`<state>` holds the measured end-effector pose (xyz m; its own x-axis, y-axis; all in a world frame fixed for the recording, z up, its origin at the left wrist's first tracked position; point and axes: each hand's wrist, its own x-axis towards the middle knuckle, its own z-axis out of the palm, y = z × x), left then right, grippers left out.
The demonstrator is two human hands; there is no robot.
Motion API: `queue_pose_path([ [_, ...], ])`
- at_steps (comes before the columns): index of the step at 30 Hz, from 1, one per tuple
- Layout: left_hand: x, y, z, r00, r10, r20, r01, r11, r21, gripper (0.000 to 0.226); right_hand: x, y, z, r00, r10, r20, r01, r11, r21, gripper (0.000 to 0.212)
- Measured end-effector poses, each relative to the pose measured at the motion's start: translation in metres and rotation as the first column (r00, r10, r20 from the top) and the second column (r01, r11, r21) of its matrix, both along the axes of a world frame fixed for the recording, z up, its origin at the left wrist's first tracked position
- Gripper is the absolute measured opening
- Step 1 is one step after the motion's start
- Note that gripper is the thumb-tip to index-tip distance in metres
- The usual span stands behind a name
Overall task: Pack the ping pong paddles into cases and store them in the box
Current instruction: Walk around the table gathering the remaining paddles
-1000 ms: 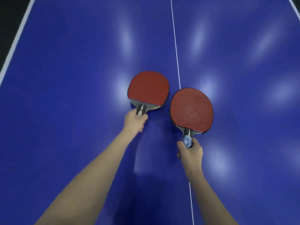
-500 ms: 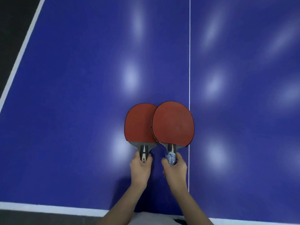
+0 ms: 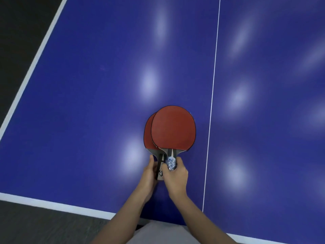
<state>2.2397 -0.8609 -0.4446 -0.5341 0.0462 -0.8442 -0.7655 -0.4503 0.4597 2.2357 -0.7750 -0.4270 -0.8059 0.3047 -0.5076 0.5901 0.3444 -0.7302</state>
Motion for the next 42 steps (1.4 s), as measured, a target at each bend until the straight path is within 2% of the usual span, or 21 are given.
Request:
queue_pose_path([
  [3,-0.001,-0.003,0.002,1.0,-0.006,0.015,0.006,1.0,0.009,0.063,0.0,-0.009,-0.003,0.999,0.037,0.005,-0.037,0.996,0.079,0.019],
  [7,-0.001,-0.002,0.007,0.999,0.032,0.04,-0.034,0.999,0.039,0.059,0.001,-0.019,-0.006,0.998,0.057,0.02,-0.059,0.985,0.16,0.025],
  [12,0.001,-0.001,0.011,0.998,0.053,0.03,-0.055,0.994,0.091,0.056,0.005,-0.02,-0.003,1.0,0.009,0.008,-0.01,0.994,0.107,0.047],
  [18,-0.001,0.001,0.006,0.999,-0.049,-0.017,0.049,0.999,0.015,0.056,0.014,-0.01,-0.002,0.993,0.073,-0.096,-0.062,0.991,0.115,0.017],
  [24,-0.004,0.003,0.008,0.987,-0.149,-0.063,0.143,0.986,-0.088,0.048,0.021,0.0,-0.008,0.981,0.137,-0.135,-0.13,0.99,0.06,0.015],
  [28,-0.008,0.008,0.012,0.981,-0.187,-0.058,0.175,0.97,-0.17,0.042,0.017,0.015,-0.013,0.987,0.071,-0.144,-0.068,0.997,0.022,0.015],
  [31,-0.011,0.012,0.015,0.983,-0.182,-0.035,0.171,0.965,-0.2,0.031,-0.001,0.036,-0.015,0.995,-0.085,-0.055,0.081,0.994,-0.068,0.017],
  [33,-0.013,0.015,0.016,0.984,-0.176,-0.026,0.165,0.958,-0.236,0.023,-0.02,0.047,-0.015,0.991,-0.121,0.059,0.129,0.981,-0.148,0.028],
  [38,-0.012,0.019,0.011,0.98,-0.197,-0.034,0.171,0.914,-0.368,0.011,-0.064,0.056,-0.013,0.959,-0.087,0.271,0.196,0.893,-0.406,0.048],
  [42,-0.007,0.017,0.01,0.976,-0.214,-0.042,0.177,0.888,-0.425,0.012,-0.073,0.056,-0.004,0.943,-0.033,0.331,0.21,0.832,-0.514,0.044],
])
